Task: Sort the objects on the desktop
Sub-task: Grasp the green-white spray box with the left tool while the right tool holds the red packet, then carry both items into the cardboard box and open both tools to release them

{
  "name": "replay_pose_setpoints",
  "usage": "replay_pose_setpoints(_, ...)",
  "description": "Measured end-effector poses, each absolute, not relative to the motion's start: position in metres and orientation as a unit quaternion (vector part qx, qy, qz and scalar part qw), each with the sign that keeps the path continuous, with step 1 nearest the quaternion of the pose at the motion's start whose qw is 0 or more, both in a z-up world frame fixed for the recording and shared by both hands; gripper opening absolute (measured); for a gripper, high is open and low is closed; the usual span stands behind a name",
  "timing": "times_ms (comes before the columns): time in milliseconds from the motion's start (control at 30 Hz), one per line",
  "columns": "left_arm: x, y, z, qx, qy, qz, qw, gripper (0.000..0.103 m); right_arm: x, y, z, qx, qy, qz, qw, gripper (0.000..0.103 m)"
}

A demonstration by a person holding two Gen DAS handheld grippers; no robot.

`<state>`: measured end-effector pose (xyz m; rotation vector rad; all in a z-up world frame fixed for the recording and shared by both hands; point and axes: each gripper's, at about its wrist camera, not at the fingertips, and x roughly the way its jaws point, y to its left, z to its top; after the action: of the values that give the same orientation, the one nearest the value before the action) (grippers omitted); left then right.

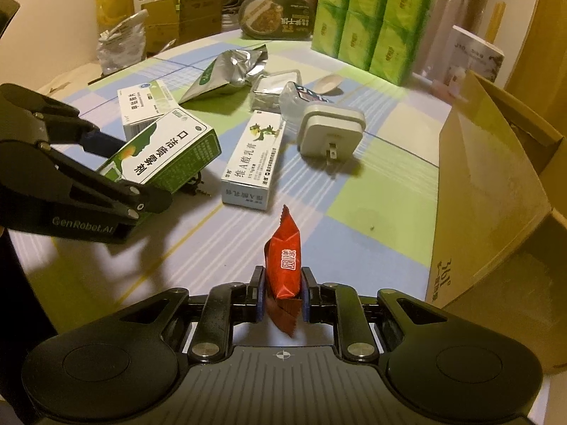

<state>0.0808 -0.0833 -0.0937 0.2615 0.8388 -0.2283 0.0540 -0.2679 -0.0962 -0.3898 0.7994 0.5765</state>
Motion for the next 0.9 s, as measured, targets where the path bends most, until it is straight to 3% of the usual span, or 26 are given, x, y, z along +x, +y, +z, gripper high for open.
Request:
replay_pose_setpoints(200,0.079,-0.084,-0.095,0.132,0.399,-0.113,0.900,0.052,0.055,-0.266,-0.099,-0.187,0.380,0.270,0.865,0.024)
replay_pose_setpoints(367,0.079,-0.083,-0.093,0.123,0.395,-0.117,0.903,0.051,0.054,-0.264,-0.100,-0.196,0.376,0.272,0.864,0.024)
replay_pose_setpoints(400,0.078,-0.083,-0.092,0.122,0.393,-0.118,0.904,0.051,0.053,-0.264,-0.100,-0.196,0.372,0.272,0.865,0.022)
replay_pose_setpoints(433,0.078,-0.083,-0.091,0.122,0.390,-0.119,0.905,0.051,0.053,-0.265,-0.100,-0.193,0.371,0.273,0.866,0.013)
replay_pose_setpoints(900,0.070,-0.089,-0.065,0.115,0.359,-0.129,0.917,0.051,0.043,-0.280,-0.054,-0.162,0.315,0.256,0.899,0.013)
